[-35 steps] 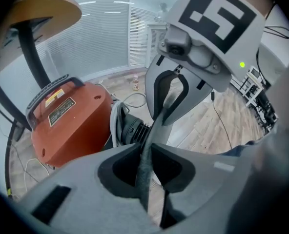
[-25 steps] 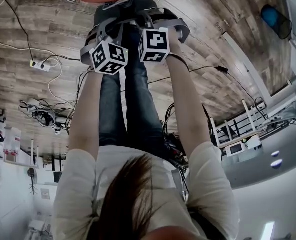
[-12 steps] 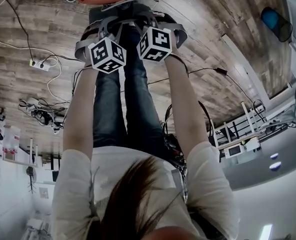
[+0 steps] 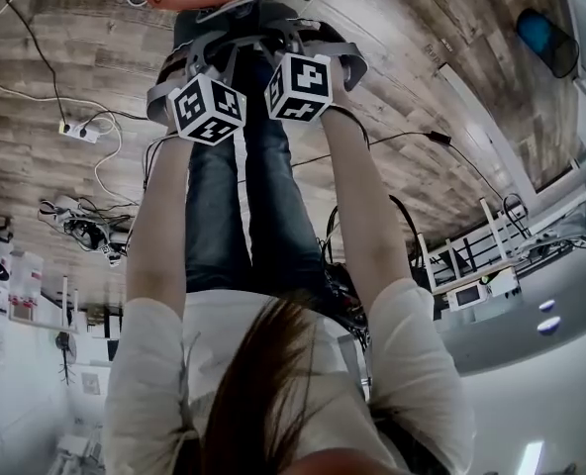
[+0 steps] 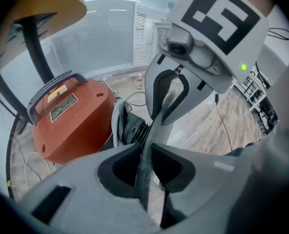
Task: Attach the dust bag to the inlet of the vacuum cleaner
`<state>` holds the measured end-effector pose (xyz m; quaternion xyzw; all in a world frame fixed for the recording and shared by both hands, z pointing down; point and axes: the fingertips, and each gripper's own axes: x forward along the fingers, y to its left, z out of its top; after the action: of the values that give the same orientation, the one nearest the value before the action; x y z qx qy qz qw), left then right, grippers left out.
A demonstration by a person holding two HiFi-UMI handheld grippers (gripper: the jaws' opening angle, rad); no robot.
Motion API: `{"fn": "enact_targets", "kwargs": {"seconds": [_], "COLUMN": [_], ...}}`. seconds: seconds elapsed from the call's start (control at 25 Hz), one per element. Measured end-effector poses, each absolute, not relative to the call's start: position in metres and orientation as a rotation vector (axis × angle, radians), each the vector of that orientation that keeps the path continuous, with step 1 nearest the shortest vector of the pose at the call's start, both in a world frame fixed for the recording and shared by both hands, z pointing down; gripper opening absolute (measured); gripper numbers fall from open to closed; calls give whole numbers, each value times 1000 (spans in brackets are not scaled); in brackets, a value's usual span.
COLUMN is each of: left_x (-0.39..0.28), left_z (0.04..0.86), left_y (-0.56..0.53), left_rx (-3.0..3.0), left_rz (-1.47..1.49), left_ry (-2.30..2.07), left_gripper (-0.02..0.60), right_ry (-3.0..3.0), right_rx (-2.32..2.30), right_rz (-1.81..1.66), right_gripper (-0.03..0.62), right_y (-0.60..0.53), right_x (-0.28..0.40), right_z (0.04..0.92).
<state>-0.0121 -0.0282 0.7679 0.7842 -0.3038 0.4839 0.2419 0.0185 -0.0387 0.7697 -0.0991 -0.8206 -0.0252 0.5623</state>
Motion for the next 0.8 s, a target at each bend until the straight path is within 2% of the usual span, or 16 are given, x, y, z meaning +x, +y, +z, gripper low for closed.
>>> {"fn": "enact_targets", "kwargs": {"seconds": [0.36,0.8], "left_x": [-17,-6], "left_z": [772,767], "left_y": [-22,-41], "left_rx": [2096,2250], "left_rz": [1225,1400], "left_ry": [-927,-679], "left_gripper": [74,78], "right_ry": [-1865,-1951], "right_rx": [-403,-57], "right_rz": [-251,140], "right_gripper": [57,72], "right_y": [-39,-45], "right_x": [12,21], "right_z": [768,777]}}
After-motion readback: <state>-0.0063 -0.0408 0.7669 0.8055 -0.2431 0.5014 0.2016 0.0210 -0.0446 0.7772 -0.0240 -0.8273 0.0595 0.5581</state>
